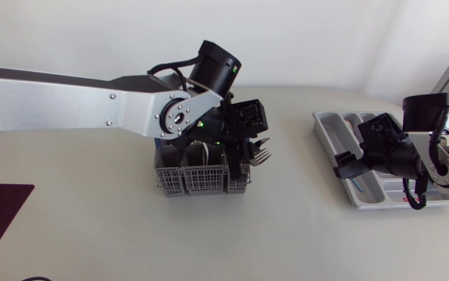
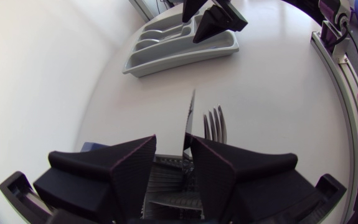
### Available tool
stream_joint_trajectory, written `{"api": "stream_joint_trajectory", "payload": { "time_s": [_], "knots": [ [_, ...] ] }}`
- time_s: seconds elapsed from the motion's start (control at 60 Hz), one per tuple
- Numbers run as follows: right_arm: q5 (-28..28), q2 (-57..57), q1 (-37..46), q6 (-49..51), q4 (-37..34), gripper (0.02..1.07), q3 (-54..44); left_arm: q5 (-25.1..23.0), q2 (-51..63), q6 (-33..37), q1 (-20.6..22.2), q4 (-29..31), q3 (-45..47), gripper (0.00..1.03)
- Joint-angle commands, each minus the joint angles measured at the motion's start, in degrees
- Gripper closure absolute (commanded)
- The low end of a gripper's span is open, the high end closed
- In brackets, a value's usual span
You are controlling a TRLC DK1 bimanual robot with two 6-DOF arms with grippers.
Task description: Sort the cutlery from the basket into the organizer compartments.
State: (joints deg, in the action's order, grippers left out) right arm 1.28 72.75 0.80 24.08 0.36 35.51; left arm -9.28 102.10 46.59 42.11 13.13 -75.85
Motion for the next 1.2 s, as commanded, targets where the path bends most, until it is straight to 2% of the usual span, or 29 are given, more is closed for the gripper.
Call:
{"api": "stream_joint_trajectory", "payload": {
  "time_s": [0.0, 0.05, 0.25, 0.533, 0.817, 1.05, 1.183],
  "knots": [
    [-0.3, 1.3, -0.4, 0.8, 1.1, 0.22, -1.8, -1.7, 2.5, 1.5, -0.7, 1.6, -1.8, 0.79],
    [-0.3, 1.6, -0.4, 0.8, 1.5, 0.22, -1.9, -2.1, 2.9, 1.5, -1.2, 1.8, -2.1, 0.82],
    [-0.3, 2.8, -0.5, 0.7, 2.5, 0.22, -2.1, -4.5, 4.2, 1.6, -2.6, 2.7, -3.1, 0.82],
    [-0.3, 3.8, -1.3, 0.6, 3.4, 0.22, -2.5, -7.9, 5.6, 1.5, -3.2, 4.0, -4.6, 1.00],
    [-0.4, 4.1, -1.8, 0.6, 3.9, 0.21, -2.9, -9.1, 4.9, 1.2, -4.3, 6.7, -5.4, 1.00],
    [-0.8, 3.6, -2.6, 0.6, 3.9, 0.21, -3.4, -14.0, 3.3, -1.8, -7.7, 8.3, -6.8, 1.00],
    [-0.9, 2.5, -3.0, 0.6, 3.9, 0.21, -3.6, -16.9, 2.1, -4.2, -9.0, 11.2, -9.7, 1.00]
  ]
}}
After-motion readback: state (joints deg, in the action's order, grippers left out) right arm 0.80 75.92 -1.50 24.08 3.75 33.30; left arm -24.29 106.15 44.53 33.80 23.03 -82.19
